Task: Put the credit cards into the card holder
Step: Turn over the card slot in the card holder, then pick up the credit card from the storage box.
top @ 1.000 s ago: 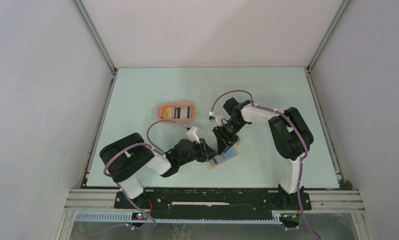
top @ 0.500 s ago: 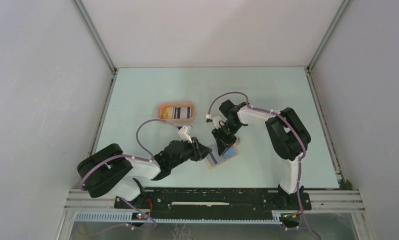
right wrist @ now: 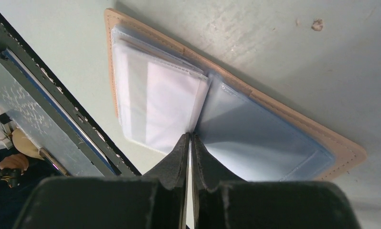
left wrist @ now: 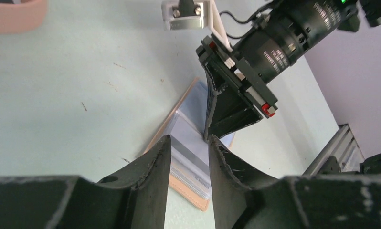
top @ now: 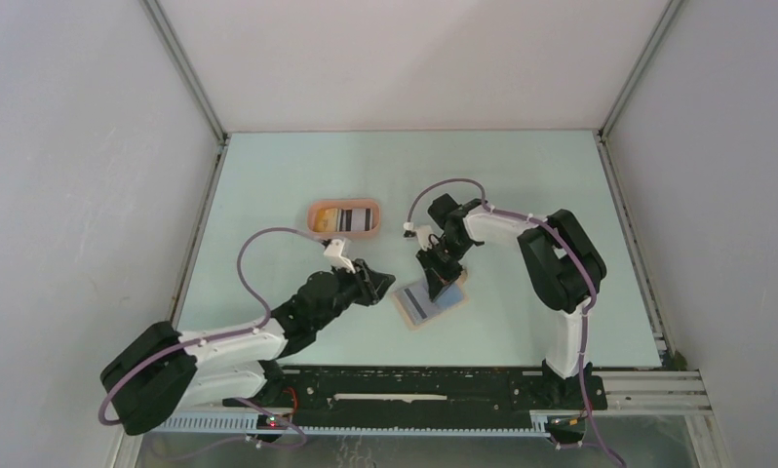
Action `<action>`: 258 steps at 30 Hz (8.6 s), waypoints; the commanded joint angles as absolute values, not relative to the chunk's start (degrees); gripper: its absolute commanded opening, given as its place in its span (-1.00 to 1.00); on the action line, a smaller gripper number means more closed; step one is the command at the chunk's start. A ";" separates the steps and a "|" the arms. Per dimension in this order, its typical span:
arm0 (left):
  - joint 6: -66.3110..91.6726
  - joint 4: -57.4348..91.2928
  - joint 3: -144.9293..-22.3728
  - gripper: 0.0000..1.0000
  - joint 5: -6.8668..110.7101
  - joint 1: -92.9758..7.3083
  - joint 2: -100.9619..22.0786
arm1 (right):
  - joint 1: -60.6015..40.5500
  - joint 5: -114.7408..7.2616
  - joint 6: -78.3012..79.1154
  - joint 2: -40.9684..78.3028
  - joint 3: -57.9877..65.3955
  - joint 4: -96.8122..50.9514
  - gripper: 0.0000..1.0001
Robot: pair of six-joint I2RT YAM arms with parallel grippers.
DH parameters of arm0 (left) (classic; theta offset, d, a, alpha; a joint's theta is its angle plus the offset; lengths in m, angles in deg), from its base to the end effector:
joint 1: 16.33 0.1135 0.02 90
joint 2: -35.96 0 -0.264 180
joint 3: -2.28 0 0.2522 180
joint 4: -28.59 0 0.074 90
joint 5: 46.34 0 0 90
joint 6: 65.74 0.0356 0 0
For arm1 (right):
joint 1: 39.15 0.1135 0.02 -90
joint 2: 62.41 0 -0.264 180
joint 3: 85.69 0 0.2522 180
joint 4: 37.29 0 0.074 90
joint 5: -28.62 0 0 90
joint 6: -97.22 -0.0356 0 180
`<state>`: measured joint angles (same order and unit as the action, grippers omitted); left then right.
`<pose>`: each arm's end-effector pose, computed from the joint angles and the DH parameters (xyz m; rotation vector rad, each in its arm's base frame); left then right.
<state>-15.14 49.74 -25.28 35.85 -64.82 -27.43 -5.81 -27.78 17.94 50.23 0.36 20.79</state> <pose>0.1441 -0.1555 0.1742 0.0516 1.9321 -0.9389 0.2872 0.2125 0.1411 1.1565 -2.7464 -0.9094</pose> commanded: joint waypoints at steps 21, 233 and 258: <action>-27.09 48.84 -21.89 -0.63 42.23 -63.73 -30.11 | -14.07 -14.94 30.73 35.11 0.58 27.08 -0.51; 24.17 -25.78 -110.13 -0.70 65.33 -45.74 -84.12 | -26.86 -9.88 31.65 23.37 1.19 20.56 0.59; 23.27 -15.99 -100.23 0.33 20.55 -45.34 -77.12 | -26.94 -9.88 31.74 23.62 1.24 20.67 0.59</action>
